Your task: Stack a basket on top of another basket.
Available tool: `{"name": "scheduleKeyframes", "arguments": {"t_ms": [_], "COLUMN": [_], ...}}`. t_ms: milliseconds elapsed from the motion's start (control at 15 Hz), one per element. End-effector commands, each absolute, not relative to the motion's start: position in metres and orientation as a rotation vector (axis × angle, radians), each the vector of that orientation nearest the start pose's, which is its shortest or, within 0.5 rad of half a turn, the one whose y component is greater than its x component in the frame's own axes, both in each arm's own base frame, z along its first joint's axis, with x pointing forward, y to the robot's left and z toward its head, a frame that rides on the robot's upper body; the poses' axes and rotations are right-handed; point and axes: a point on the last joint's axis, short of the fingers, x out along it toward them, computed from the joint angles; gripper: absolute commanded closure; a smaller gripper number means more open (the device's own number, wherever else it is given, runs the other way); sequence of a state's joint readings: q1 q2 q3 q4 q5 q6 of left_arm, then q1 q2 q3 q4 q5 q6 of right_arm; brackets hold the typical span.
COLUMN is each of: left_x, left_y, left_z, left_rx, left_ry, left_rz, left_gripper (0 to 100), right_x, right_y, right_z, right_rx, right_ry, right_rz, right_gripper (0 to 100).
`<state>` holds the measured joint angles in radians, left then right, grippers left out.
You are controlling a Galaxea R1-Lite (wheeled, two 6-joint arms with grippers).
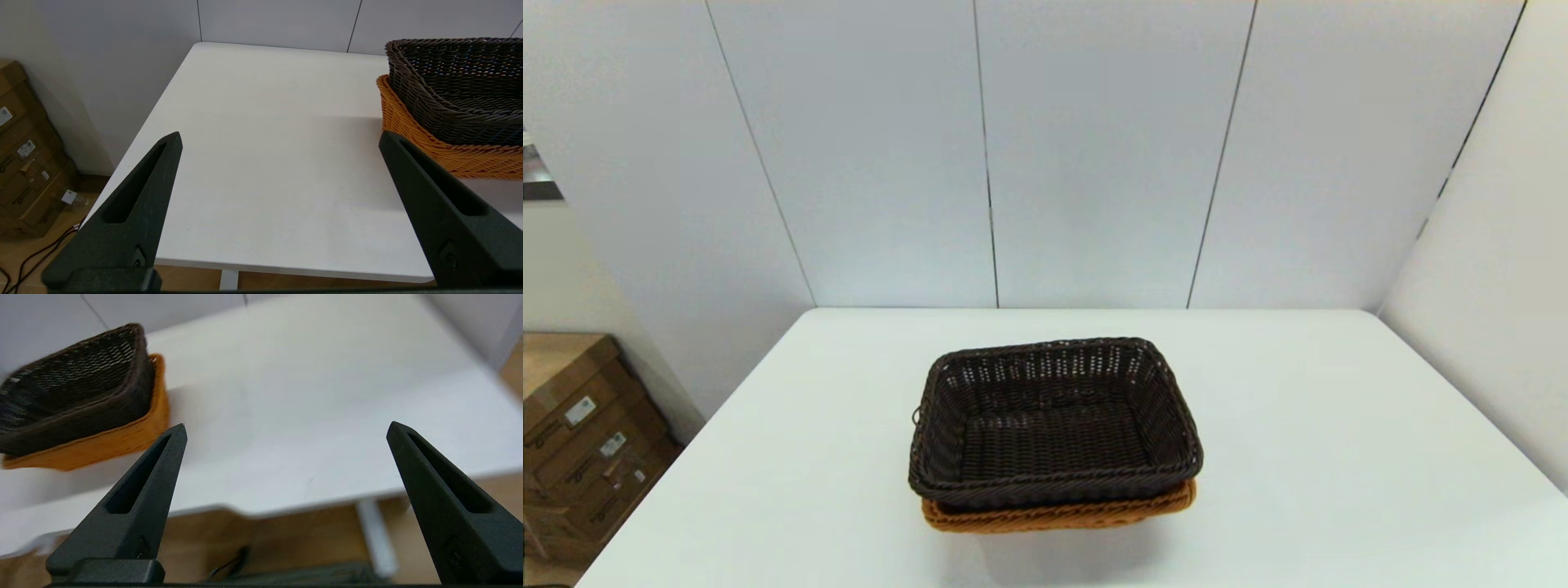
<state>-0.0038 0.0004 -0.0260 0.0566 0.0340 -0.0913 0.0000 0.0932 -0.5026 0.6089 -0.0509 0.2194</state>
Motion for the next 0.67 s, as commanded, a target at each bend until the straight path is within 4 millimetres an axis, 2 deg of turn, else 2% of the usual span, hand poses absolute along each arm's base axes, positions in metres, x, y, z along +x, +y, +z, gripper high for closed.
{"name": "scheduleKeyframes", "arguments": {"t_ms": [67,267,667], "left_x": [-0.025,-0.025,-0.025], "left_y": [0.001,0.001,0.001], "left_z": [0.077,0.077,0.077], "left_rx": [-0.091,-0.091,-0.091], "left_ry": [0.028,0.028,0.028], "left_rz": [0.034,0.034,0.030], "left_gripper": [0,0,0], "right_x": [-0.047,-0.028,-0.027], "right_y": [-0.002,-0.001,-0.001], "right_z": [0.107,0.084,0.083], "right_rx": [-0.038,-0.071,-0.090], "right_ry": [0.078,0.011,0.000], "right_rz": [-0.071,-0.059,-0.023], "right_gripper": [0,0,0]}}
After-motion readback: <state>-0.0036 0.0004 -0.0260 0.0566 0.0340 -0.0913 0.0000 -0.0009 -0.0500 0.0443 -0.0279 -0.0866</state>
